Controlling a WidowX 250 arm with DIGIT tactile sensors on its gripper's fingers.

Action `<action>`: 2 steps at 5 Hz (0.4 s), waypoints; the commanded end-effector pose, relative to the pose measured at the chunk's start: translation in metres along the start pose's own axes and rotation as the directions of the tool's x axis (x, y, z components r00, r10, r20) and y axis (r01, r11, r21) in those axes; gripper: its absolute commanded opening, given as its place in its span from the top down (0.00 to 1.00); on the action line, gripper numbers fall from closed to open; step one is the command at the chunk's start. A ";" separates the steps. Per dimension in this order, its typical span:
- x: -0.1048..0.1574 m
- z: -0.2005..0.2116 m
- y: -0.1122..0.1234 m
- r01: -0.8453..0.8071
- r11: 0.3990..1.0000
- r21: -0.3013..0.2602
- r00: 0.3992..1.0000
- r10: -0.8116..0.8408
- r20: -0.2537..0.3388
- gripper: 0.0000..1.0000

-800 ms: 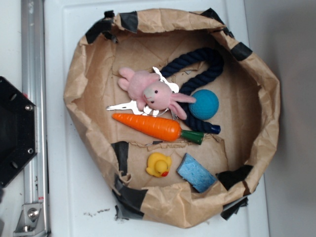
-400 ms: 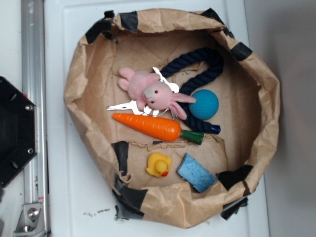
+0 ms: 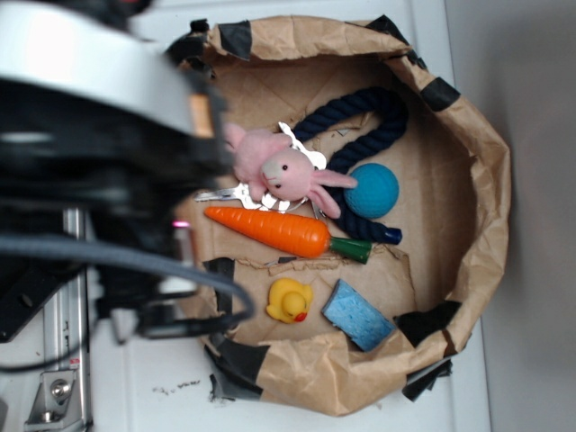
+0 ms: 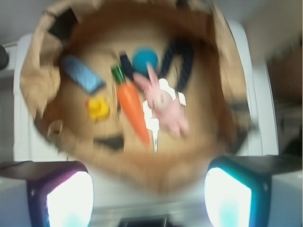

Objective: Grab the blue sponge.

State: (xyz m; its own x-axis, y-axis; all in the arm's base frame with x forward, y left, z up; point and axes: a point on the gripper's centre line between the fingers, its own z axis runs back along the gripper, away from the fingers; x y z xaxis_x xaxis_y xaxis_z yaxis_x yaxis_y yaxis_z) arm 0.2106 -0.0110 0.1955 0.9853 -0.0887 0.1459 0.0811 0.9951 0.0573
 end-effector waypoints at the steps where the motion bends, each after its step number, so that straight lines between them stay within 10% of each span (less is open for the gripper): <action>1: 0.052 -0.065 -0.001 0.302 0.953 -0.015 0.948 -0.299 0.108 0.00; 2: 0.051 -0.080 -0.009 0.499 0.865 -0.053 0.860 -0.487 0.153 0.00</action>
State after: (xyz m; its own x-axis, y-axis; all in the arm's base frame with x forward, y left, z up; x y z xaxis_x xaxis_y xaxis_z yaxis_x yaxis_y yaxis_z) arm 0.2716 -0.0137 0.1127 0.7892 -0.5742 0.2178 0.5785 0.8141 0.0498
